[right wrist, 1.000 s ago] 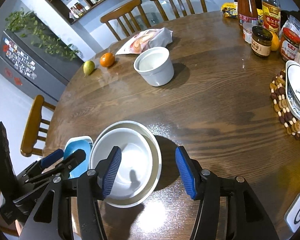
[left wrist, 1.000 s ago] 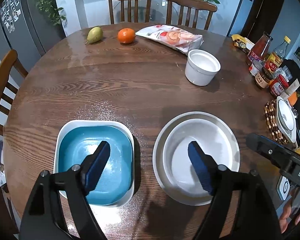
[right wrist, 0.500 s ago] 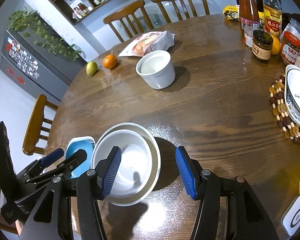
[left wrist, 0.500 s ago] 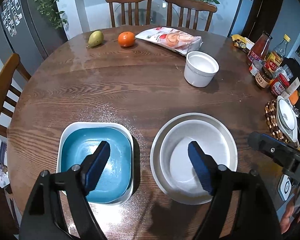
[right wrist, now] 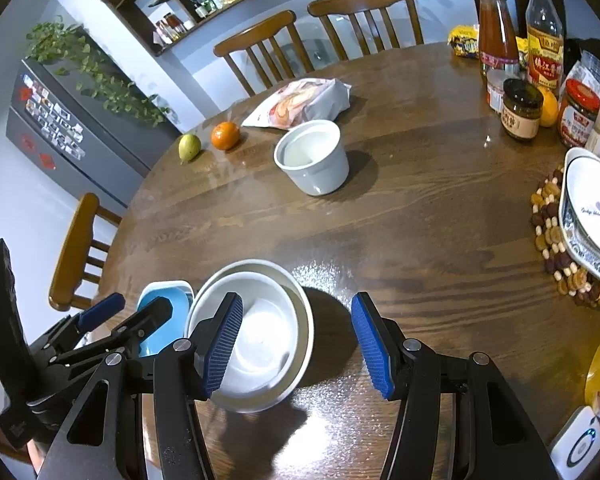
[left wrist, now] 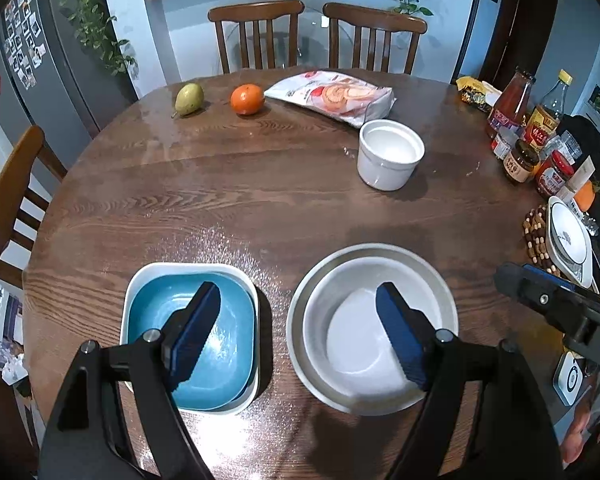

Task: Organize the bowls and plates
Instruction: 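Pull both tools back from the nested bowls, then reach both tools to the white ramekin's rim and close on it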

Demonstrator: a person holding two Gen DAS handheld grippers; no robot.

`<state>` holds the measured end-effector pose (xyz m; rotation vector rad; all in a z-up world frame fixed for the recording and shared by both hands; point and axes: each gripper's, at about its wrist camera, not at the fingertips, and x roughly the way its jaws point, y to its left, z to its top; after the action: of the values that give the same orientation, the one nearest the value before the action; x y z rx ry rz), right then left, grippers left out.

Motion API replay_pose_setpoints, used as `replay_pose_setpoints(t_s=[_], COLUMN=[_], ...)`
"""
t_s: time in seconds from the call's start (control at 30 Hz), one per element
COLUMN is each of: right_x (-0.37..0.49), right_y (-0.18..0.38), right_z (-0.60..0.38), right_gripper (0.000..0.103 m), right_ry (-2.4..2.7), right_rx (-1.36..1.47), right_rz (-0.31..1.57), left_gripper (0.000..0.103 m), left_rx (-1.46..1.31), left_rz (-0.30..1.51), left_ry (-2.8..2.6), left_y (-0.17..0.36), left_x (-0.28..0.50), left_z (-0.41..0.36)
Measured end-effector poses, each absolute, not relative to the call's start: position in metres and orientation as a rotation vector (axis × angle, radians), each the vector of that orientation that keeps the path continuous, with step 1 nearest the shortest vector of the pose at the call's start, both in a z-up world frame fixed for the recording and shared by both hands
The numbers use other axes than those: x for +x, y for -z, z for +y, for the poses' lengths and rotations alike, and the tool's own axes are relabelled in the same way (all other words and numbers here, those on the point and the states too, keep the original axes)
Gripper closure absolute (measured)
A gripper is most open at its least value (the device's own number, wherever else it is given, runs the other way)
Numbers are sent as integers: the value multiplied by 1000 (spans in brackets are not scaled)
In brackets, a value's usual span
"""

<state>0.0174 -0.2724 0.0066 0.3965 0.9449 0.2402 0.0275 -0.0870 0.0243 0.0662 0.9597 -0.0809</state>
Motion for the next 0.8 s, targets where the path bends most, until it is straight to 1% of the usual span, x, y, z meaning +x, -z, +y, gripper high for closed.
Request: replay_pose_setpoints(t_s=[0.8], right_x=[26], right_y=[-55], right_z=[-303], right_gripper=[45], right_ry=[-256], right_rx=[315], right_rz=[824], left_gripper=[24], left_rx=[92], left_rz=[831], left_ry=[67], left_y=[-63], left_x=[43], left_z=[-130])
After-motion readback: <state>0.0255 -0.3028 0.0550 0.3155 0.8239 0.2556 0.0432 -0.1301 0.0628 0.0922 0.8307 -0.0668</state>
